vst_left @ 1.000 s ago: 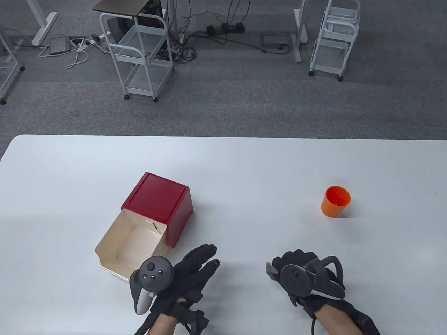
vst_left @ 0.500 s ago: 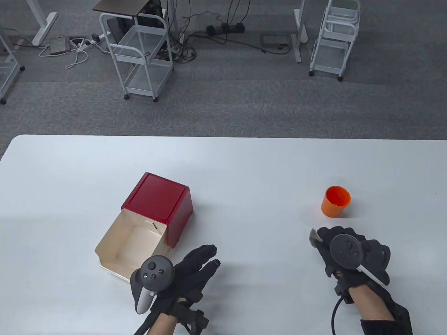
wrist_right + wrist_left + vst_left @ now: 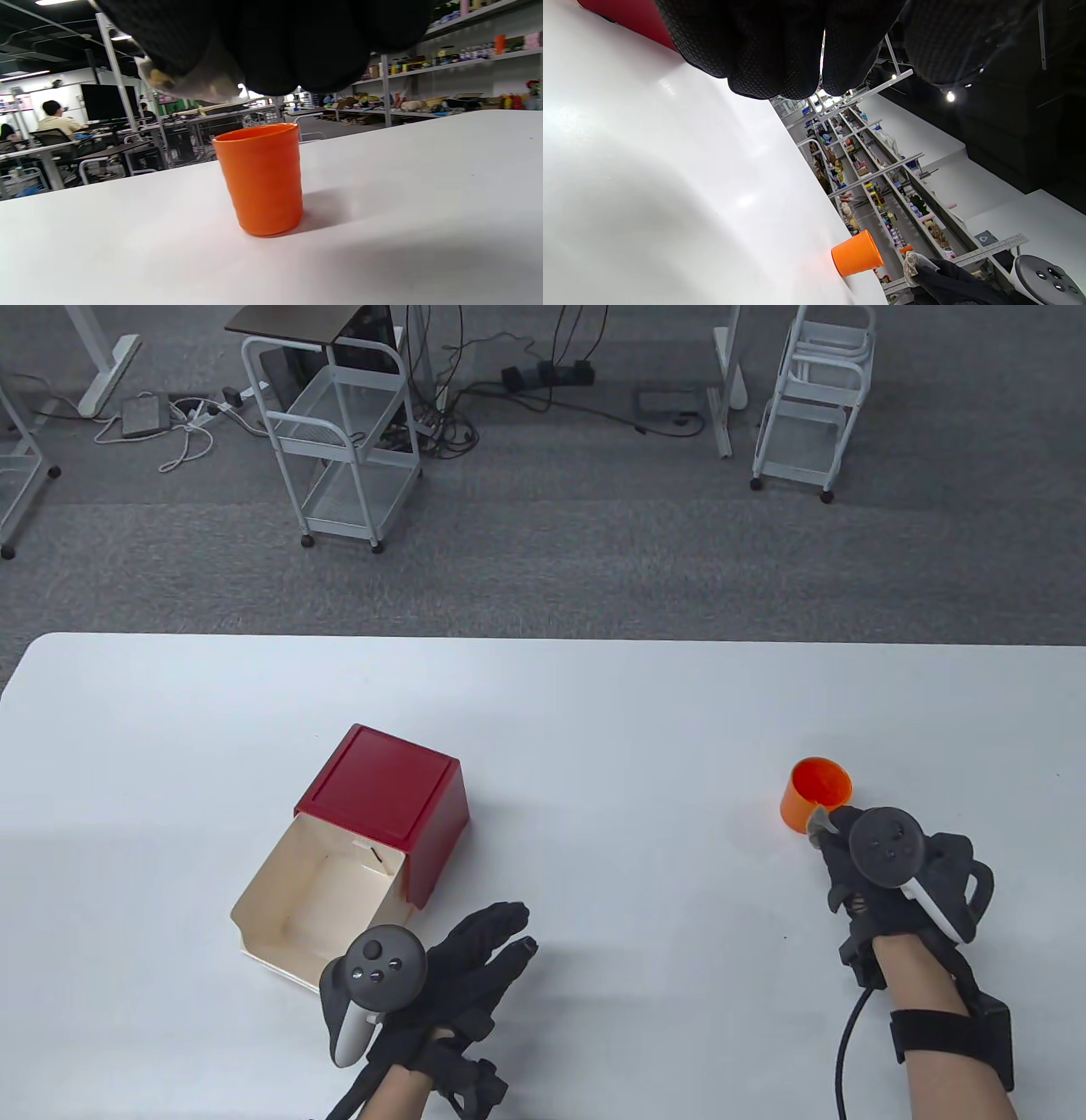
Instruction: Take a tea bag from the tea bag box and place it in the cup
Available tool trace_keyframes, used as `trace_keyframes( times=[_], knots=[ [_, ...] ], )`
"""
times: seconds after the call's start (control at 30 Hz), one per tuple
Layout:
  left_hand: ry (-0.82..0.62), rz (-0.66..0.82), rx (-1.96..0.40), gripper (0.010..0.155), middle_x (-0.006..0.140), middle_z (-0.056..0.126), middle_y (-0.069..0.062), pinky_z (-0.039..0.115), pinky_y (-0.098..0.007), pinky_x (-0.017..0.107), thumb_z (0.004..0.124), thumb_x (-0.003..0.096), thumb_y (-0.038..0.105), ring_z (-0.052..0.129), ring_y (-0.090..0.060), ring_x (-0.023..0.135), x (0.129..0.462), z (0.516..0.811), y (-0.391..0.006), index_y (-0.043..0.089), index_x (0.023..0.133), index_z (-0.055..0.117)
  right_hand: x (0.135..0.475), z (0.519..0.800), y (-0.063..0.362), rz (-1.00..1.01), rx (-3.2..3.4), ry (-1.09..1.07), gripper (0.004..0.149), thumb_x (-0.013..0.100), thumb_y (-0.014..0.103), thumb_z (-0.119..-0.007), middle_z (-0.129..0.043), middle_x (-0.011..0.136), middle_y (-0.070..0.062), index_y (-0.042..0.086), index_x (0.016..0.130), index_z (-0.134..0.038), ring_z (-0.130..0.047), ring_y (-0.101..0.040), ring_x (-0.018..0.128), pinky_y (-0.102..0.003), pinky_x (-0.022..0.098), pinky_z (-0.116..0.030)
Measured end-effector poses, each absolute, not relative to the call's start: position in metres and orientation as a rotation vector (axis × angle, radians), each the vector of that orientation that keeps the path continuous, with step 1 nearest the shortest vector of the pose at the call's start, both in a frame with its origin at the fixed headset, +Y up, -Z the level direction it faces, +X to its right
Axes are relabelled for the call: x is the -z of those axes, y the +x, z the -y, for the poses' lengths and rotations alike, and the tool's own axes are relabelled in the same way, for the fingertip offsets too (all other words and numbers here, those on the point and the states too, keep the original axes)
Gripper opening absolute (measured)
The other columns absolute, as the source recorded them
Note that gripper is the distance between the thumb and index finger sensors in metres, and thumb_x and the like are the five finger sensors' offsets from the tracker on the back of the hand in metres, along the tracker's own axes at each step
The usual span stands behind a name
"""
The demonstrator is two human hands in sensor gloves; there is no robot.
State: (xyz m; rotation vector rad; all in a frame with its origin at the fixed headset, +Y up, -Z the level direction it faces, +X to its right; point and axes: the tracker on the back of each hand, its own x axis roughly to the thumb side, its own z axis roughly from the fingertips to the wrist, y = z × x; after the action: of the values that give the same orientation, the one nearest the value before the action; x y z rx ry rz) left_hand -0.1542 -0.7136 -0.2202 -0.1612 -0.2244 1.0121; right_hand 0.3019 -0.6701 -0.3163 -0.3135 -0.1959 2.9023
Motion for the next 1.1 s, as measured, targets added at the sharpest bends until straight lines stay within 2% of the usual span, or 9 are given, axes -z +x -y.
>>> trace_keyframes(
  times=[0.47, 0.83, 0.97, 1.1],
  knots=[
    [-0.175, 0.227, -0.997, 0.064, 0.111, 0.077, -0.010, 0.070, -0.047, 0.071, 0.070, 0.0479, 0.059, 0.082, -0.034, 0.095, 0.221, 0.715, -0.153, 0.026, 0.103, 0.076, 0.354, 0.678, 0.315, 0.178, -2.798, -0.643, 0.041, 0.051, 0.040, -0.076, -0.079, 0.085, -0.006, 0.023, 0.089, -0.072, -0.079, -0.034, 0.073, -0.050, 0.066, -0.062],
    [-0.175, 0.231, -0.993, 0.064, 0.111, 0.077, -0.010, 0.070, -0.047, 0.071, 0.070, 0.0478, 0.059, 0.082, -0.034, 0.095, 0.221, 0.716, -0.152, 0.026, 0.103, 0.076, 0.378, 0.689, 0.308, 0.038, -2.818, -0.709, 0.042, 0.053, 0.041, -0.074, -0.076, 0.090, -0.005, 0.026, 0.092, -0.069, -0.075, -0.033, 0.078, -0.049, 0.070, -0.059],
    [-0.174, 0.229, -0.992, 0.064, 0.111, 0.077, -0.010, 0.070, -0.047, 0.071, 0.071, 0.0478, 0.059, 0.082, -0.035, 0.095, 0.221, 0.716, -0.152, 0.026, 0.103, 0.076, 0.382, 0.691, 0.306, -0.037, -2.820, -0.704, 0.050, 0.052, 0.042, -0.075, -0.070, 0.096, -0.007, 0.026, 0.097, -0.062, -0.071, -0.035, 0.082, -0.050, 0.072, -0.055],
    [-0.171, 0.226, -0.993, 0.064, 0.112, 0.077, -0.011, 0.069, -0.047, 0.071, 0.070, 0.0478, 0.059, 0.082, -0.034, 0.095, 0.221, 0.716, -0.153, 0.026, 0.103, 0.076, 0.378, 0.688, 0.306, -0.011, -2.829, -0.669, 0.055, 0.051, 0.044, -0.076, -0.067, 0.099, -0.008, 0.026, 0.100, -0.059, -0.069, -0.036, 0.085, -0.050, 0.073, -0.054]
  ],
)
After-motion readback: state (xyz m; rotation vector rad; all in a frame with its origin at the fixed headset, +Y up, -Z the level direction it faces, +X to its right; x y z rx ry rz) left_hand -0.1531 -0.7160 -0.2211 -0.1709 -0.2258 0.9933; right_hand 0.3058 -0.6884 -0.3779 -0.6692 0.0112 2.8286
